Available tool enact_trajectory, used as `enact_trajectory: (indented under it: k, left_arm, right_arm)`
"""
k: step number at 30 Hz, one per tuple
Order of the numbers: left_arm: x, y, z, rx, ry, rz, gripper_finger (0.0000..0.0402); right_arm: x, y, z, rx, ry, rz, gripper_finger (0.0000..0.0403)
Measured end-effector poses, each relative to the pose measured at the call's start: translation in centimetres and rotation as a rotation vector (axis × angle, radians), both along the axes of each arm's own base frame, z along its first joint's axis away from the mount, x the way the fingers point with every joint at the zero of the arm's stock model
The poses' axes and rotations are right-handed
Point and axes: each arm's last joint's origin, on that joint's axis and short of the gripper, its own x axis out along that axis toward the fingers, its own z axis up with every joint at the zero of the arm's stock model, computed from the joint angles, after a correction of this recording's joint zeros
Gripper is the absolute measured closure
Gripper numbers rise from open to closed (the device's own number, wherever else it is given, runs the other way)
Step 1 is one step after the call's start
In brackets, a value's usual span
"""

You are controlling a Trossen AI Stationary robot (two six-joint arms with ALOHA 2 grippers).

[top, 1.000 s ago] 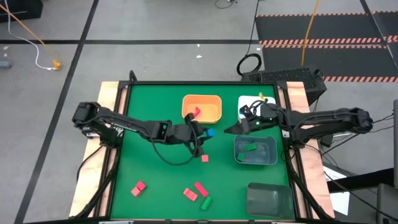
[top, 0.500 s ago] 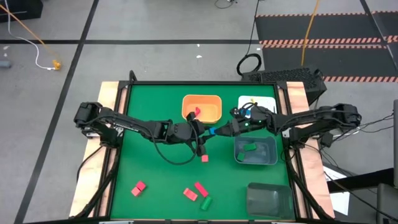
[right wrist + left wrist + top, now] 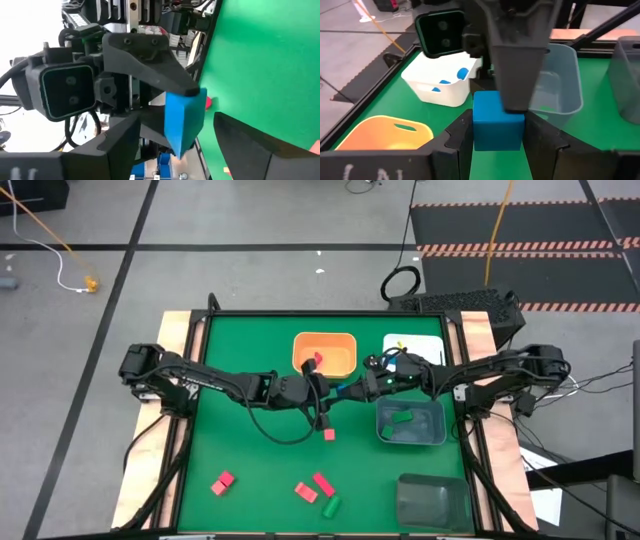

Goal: Sort & place blocks by color
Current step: Put the blue block into the white bin

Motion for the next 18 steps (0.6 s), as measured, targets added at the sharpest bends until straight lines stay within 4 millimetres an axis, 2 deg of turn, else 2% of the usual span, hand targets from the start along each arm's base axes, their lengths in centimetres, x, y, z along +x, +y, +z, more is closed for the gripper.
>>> enact_trajectory:
  k: [10,18]
  left_arm:
    - [0.03,-0.04,0.02,0.009,0.003,-0.033,0.0268]
    - [0.03,0.16,-0.02,0.027,0.012,-0.034,0.0268]
  right_arm:
    - [0.0,-0.24,0.15,-0.018,-0.02,-0.013,0.0239]
    - [-0.01,-0.27,0.03,-0.011,-0.008,-0.021,0.0329]
